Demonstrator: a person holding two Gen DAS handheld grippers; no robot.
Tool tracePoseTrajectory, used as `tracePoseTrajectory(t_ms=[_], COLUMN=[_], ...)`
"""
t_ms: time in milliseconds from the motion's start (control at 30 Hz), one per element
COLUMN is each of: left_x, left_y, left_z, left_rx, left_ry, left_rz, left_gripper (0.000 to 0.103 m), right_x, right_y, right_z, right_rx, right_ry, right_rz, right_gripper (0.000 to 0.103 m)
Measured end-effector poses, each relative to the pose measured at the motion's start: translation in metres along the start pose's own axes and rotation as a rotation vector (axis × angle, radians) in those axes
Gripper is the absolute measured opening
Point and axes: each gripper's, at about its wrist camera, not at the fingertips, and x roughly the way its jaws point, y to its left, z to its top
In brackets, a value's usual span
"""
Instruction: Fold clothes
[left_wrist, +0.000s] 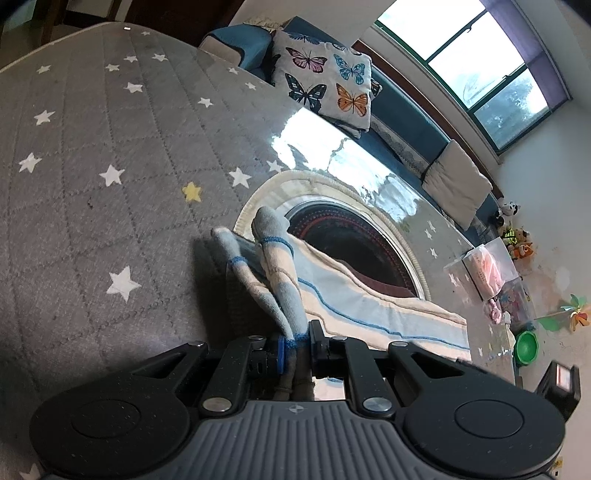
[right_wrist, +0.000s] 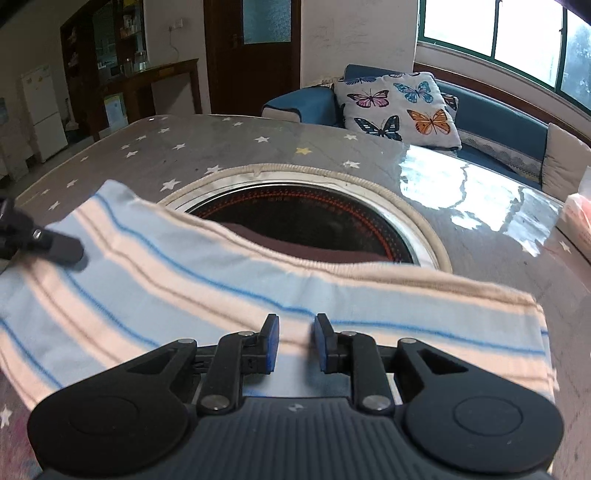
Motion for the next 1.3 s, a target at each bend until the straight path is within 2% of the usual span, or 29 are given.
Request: tracePoseTrajectory(t_ms=[167,333,467,800,1033,1300], left_x=[-0.006,-0.006,-0.006,-0.001,0.017,0.066], left_y=[-0.008,-0.021,-0.033,-0.095,-0.161,-0.233], left_z=[0.004,0.007,0.009,0.011,0.006,-0.011], left_rx=[0.007,0.019,0.028,0.093,0.175,0.244], left_ry=[-0.018,-0.024,-0.025,-0.025,-0.013,0.049], left_rz=[-0.005,-0.006,-0.005,0.01,0.011,0.001], left_gripper=[0.013,0.011,0.01,0.01,0.01,0.01], right_x=[-0.014,-0.038,-0.062,-0.105,-0.135,-0.153], right_y=[0.008,0.018,0.032,0.031,-0.012,-0.083], right_z=[-0.015,-0.035,-0.054,-0.088,-0.092,-0.096], right_rx=[0.014,0.014,-0.056,-0.124,-0.032,0.139], right_ry=[0.012,0.015,0.003,0.035,-0.064,-0.132], right_rz=[0.018,0.038,0.033,0.096,0.047,-0.044], right_gripper=[0.022,0.029,0.031,0.035,0.036,0.036])
